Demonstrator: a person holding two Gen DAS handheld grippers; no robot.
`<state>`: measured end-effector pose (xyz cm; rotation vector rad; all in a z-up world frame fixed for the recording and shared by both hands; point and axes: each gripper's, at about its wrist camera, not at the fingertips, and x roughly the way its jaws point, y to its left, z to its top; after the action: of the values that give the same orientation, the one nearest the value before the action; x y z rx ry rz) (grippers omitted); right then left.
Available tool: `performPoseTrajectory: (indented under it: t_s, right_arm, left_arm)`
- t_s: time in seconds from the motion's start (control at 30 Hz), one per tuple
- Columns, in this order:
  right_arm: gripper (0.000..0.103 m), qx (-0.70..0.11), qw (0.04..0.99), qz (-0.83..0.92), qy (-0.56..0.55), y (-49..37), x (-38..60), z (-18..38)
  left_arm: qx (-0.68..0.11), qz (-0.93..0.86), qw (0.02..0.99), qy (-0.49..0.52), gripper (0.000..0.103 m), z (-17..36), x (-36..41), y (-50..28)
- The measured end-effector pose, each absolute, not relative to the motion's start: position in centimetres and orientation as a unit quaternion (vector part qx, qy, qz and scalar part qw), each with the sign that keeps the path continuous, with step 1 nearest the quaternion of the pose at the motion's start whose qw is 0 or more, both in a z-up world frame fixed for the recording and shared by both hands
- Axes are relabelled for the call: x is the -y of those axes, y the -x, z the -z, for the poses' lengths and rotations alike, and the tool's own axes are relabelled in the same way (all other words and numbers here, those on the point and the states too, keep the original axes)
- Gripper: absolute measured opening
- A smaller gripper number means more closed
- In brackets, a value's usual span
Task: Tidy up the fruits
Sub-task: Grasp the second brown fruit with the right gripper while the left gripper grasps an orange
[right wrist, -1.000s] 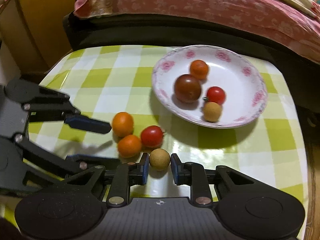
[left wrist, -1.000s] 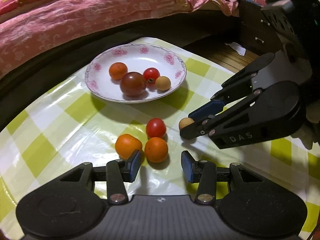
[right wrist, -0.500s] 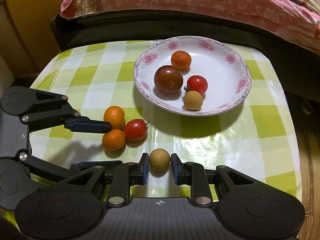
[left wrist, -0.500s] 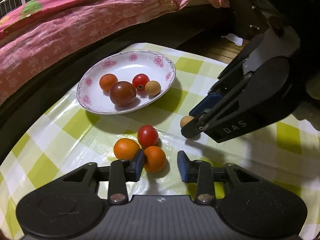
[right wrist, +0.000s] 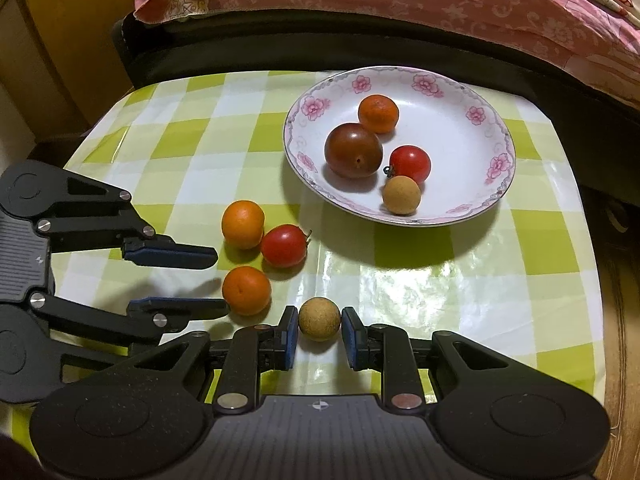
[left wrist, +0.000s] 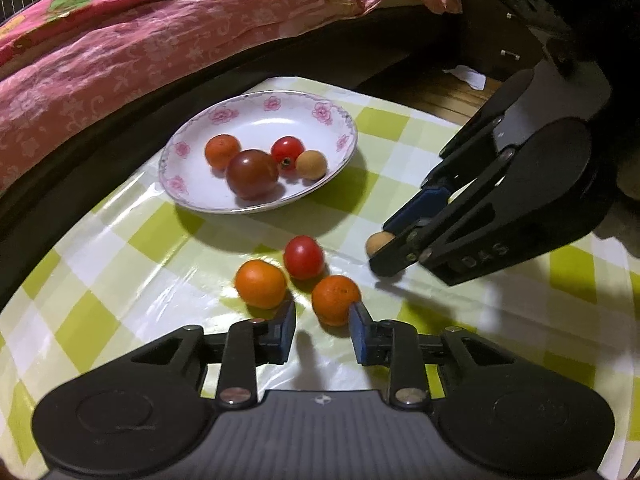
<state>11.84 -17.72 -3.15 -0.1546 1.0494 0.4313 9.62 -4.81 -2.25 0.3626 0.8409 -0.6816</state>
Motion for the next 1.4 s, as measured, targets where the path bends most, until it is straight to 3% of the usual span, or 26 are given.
performPoseTrajectory:
  t_s: [1.4]
  right_arm:
    - [0.020, -0.506, 0.837, -0.188, 0.084, -12.3, 18.1, 3.7]
  left_arm:
    - [-0.395, 0.323, 0.841, -0.180, 0.036, 2.2, 6.5, -9.5]
